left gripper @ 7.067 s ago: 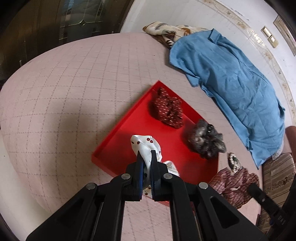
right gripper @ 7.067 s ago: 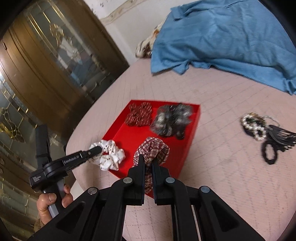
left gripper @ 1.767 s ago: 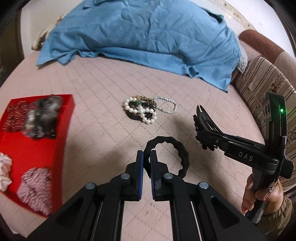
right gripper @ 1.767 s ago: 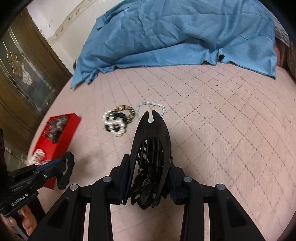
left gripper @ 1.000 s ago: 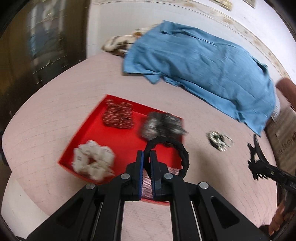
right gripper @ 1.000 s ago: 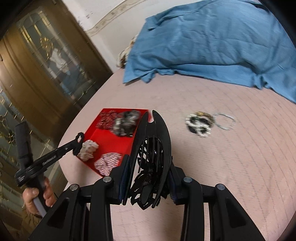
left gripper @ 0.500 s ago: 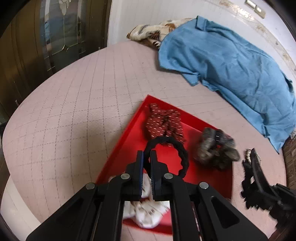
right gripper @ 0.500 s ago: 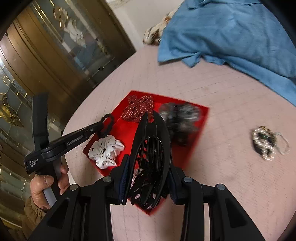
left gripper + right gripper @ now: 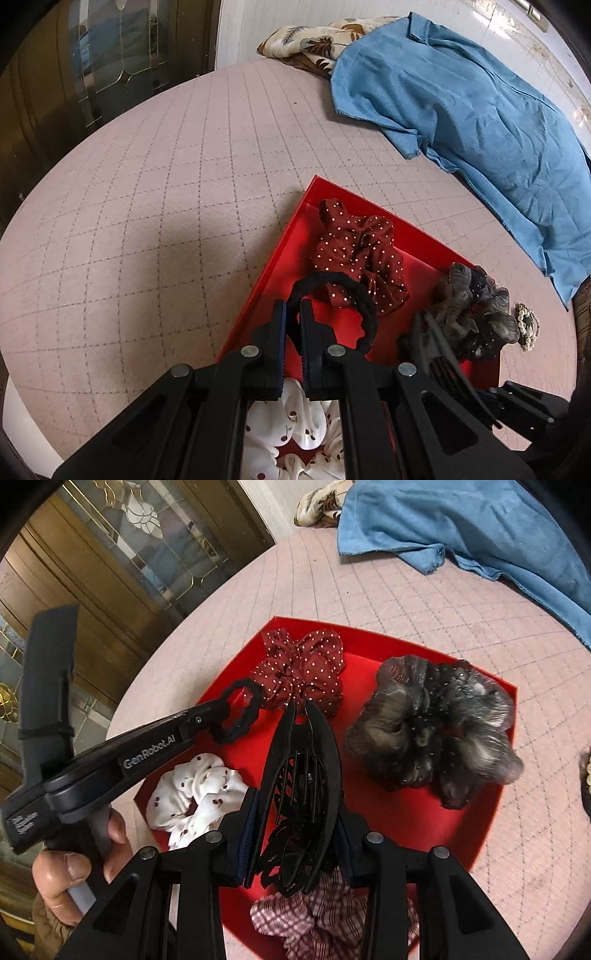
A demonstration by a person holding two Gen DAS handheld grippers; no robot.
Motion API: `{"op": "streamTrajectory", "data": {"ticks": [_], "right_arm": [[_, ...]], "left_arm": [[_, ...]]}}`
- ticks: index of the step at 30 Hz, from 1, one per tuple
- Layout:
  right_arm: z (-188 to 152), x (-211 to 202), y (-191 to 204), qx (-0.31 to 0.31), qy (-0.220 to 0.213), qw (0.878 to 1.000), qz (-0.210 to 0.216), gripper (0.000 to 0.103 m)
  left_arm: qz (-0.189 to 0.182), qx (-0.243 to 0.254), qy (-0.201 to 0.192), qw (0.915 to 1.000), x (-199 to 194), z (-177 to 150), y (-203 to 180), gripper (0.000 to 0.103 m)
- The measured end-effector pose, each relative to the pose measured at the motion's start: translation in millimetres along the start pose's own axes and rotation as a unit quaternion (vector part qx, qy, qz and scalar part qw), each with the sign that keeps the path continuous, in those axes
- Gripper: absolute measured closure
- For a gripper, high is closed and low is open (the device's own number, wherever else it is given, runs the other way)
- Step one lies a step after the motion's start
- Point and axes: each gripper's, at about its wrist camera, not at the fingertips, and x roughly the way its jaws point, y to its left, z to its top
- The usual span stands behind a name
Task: Organize jewelry
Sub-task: 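Carry the clip and hair tie into the red tray and open both tools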
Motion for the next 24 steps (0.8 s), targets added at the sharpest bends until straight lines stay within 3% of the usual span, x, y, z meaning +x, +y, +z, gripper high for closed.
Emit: {"op": "streamTrajectory", "data": {"ticks": [8,14,16,18,24], "right_arm": [[-3.5,8.9,-1.6,0.003,0.005,1.000,0.003,0.062],[-6.5,-6.3,1.8,-0.001,-0.011,1.000,0.005,0.051],[-5.8,-15.1,2.3,-0.001,-0.019,1.000,0.007,0.050],[-7.1,-27.0,1.3,0.000,-0.030,1.000,0.007,0.046],[-20.7,-62.4,-12.8,0.024,-0.054,0.998,0.010,0.041]], "left_arm": [[-0.006,-0.009,0.000,0.9999,-0.8,0.8,1.3,0.095],[-0.016,-0.015,-0.012,0.9997,-18.9,0.3,0.1,0.092],[-0.017,-0.015,-0.019,0.9996,-29.3,-0.7,-1.7,0.084],[-0.015,-0.016,-0.031,0.9993,-41.3,-2.5,-3.2,0.065],[0.006,-0.019,-0.062,0.9979,-82.4,-18.9,-12.8,0.050]]}}
